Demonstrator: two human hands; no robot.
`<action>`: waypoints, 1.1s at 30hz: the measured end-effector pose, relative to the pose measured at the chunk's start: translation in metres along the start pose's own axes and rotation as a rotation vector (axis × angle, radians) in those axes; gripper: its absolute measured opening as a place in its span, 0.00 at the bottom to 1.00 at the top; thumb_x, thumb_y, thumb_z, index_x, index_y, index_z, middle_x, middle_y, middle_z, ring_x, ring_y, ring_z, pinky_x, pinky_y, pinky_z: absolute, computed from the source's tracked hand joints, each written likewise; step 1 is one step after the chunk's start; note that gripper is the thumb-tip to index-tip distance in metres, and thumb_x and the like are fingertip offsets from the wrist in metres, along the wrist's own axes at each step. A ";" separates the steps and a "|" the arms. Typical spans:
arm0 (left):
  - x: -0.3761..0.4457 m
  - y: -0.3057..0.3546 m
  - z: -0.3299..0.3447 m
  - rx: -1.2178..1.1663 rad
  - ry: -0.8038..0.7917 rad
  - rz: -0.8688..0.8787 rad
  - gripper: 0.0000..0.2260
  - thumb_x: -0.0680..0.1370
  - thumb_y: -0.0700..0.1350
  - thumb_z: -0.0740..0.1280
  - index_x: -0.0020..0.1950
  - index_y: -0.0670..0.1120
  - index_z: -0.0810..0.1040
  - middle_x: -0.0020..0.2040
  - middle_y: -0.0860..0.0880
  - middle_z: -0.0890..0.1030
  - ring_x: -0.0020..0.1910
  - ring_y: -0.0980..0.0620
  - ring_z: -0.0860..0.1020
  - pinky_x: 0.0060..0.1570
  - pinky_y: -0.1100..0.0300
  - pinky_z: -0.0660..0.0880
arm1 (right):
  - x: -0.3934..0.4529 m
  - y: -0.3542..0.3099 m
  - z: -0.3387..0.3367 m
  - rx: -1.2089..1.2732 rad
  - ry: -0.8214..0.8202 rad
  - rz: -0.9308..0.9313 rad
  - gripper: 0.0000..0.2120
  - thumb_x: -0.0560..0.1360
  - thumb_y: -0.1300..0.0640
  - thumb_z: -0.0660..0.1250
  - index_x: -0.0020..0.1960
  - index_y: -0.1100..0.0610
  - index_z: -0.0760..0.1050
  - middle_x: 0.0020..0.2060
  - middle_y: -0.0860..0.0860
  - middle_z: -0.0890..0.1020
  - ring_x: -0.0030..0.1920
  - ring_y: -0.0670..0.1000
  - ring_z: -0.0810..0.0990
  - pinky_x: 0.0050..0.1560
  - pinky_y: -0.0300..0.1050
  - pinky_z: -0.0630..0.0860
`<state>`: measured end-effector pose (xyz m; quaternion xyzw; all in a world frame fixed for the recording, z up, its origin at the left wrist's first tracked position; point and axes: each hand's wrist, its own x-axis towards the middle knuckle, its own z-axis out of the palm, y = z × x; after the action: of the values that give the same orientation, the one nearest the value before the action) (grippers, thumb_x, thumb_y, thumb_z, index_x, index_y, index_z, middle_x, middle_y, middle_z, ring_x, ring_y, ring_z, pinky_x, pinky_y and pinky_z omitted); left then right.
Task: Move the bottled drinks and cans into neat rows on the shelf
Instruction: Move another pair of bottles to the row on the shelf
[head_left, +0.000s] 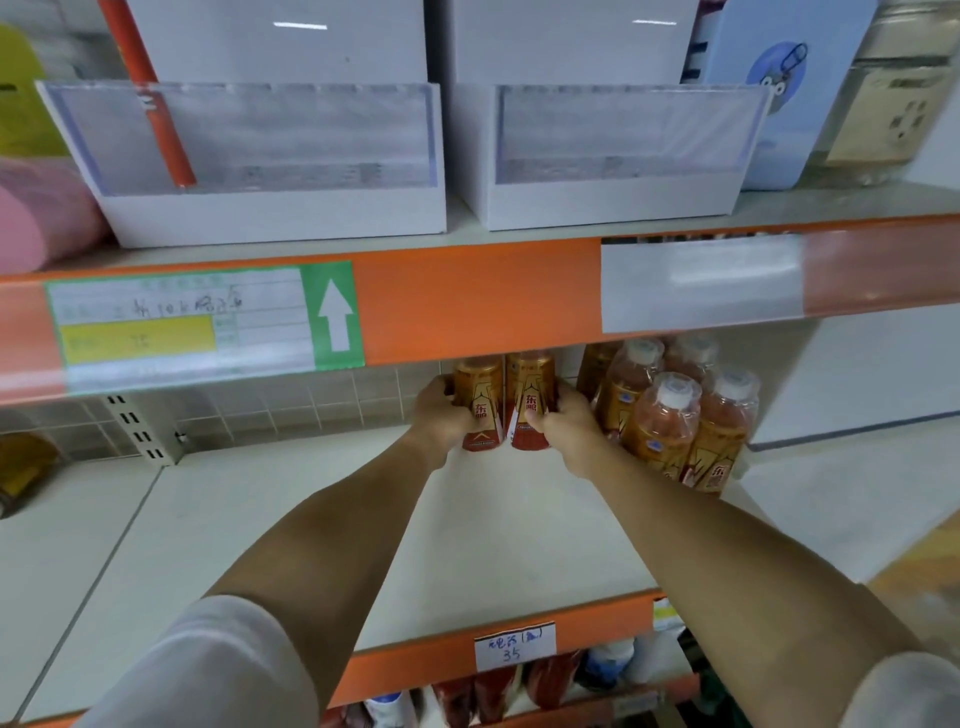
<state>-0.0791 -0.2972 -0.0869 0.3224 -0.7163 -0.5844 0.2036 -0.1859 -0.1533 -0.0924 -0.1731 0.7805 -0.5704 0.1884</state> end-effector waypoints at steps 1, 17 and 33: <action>0.001 0.000 0.001 0.002 0.002 0.003 0.28 0.67 0.30 0.79 0.62 0.46 0.73 0.47 0.58 0.78 0.53 0.49 0.77 0.49 0.56 0.76 | 0.001 0.000 0.000 -0.006 -0.005 0.003 0.24 0.76 0.64 0.71 0.69 0.50 0.73 0.63 0.50 0.80 0.68 0.56 0.75 0.68 0.60 0.72; 0.003 -0.007 0.003 -0.006 0.004 0.031 0.30 0.66 0.30 0.78 0.65 0.44 0.73 0.48 0.58 0.78 0.45 0.60 0.77 0.31 0.71 0.73 | 0.007 0.005 0.001 -0.018 0.004 -0.049 0.26 0.77 0.64 0.69 0.72 0.48 0.70 0.66 0.48 0.78 0.70 0.54 0.74 0.65 0.52 0.71; -0.004 -0.012 0.011 0.028 0.069 0.068 0.31 0.68 0.34 0.79 0.68 0.45 0.73 0.56 0.51 0.81 0.60 0.46 0.79 0.58 0.49 0.80 | 0.008 0.016 -0.001 -0.047 -0.017 -0.046 0.29 0.79 0.61 0.67 0.75 0.44 0.64 0.69 0.49 0.76 0.71 0.57 0.72 0.71 0.62 0.68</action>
<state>-0.0806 -0.2879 -0.1007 0.3205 -0.7276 -0.5555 0.2434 -0.1940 -0.1522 -0.1079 -0.1999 0.7879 -0.5546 0.1778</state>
